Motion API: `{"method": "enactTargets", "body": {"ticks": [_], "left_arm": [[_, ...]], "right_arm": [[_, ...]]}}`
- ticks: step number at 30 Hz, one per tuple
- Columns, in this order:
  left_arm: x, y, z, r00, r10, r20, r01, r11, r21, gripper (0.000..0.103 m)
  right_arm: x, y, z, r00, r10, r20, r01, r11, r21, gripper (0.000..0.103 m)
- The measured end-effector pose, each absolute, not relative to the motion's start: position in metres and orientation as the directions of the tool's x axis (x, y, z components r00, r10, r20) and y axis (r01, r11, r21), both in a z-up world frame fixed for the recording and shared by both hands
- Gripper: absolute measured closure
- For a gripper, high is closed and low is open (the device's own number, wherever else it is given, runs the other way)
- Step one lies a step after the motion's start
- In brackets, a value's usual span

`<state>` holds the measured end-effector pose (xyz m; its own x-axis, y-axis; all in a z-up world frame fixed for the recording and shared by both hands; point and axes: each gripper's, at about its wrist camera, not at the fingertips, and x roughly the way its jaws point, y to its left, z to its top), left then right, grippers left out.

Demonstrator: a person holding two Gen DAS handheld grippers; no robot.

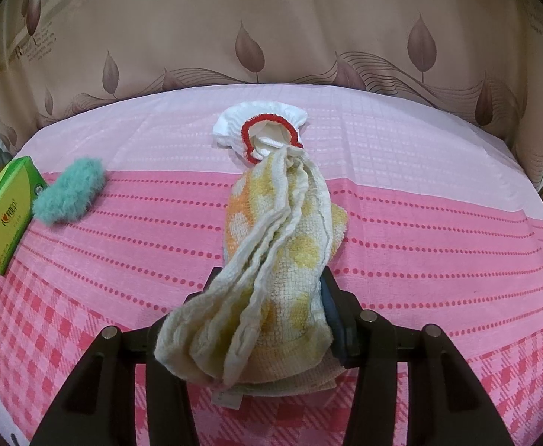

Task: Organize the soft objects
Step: 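Carry the tan sponge into the gold tin and open the left tool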

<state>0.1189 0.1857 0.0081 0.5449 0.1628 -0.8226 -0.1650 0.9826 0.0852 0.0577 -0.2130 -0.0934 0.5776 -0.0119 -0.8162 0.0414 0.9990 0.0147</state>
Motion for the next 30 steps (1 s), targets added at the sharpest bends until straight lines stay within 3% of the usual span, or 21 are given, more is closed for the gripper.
{"method": "enactTargets", "body": {"ticks": [10,30], "left_arm": [[0.115,0.232,-0.025,0.481,0.193,-0.855,-0.227,0.970,0.091,0.063],[0.100,0.249,-0.076,0.416,0.195,-0.888,-0.245,0.965,0.097,0.062]], "right_arm": [[0.058,-0.212,-0.094,0.576,-0.020,-0.817,0.043,0.999,0.006,0.057],[0.058,-0.213,-0.094,0.574,-0.037,-0.818,0.047,0.999,-0.012,0.055]]}}
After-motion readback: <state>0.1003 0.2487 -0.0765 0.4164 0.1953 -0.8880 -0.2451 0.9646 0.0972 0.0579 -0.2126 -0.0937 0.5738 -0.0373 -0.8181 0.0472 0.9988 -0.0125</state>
